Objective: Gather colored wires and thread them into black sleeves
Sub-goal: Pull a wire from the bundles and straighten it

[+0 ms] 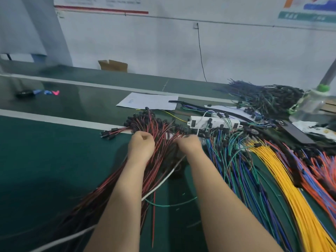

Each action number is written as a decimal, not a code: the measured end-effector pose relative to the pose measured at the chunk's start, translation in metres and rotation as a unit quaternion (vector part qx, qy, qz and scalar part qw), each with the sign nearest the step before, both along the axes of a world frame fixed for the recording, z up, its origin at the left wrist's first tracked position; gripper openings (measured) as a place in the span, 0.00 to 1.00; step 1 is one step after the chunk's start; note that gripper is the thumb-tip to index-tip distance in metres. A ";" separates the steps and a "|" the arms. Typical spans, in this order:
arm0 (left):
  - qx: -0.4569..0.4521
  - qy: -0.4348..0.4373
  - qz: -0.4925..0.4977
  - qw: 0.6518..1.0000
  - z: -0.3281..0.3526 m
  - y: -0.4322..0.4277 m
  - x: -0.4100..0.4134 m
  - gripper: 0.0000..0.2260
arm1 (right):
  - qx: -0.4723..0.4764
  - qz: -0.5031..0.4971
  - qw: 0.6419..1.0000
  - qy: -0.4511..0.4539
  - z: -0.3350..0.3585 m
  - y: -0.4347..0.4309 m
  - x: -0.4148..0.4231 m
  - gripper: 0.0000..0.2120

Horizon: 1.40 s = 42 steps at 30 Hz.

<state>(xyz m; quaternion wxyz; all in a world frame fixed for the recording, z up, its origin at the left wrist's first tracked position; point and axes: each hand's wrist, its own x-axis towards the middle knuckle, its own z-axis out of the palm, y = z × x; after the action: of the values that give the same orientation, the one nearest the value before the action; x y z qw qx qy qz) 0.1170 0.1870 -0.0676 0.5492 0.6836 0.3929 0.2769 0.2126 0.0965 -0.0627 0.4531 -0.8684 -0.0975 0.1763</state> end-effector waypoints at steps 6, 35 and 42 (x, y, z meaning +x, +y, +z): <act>-0.006 -0.024 -0.068 0.997 0.009 -0.015 0.003 0.10 | 0.270 -0.025 0.962 0.021 0.050 -0.040 0.005 0.09; -0.322 -0.085 -0.216 0.918 0.020 -0.132 0.020 0.12 | -0.032 -0.016 0.997 -0.069 -0.010 -0.182 0.025 0.12; -0.301 -0.089 -0.204 0.927 0.012 -0.138 0.026 0.10 | 0.310 -0.095 0.932 -0.160 0.020 -0.185 0.013 0.10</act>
<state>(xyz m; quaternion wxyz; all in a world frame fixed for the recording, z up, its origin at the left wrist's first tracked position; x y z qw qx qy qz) 0.1430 0.0493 -0.0560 0.8067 0.5239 0.2591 0.0871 0.2258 -0.0882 -0.0430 0.6932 -0.7063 -0.1353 -0.0477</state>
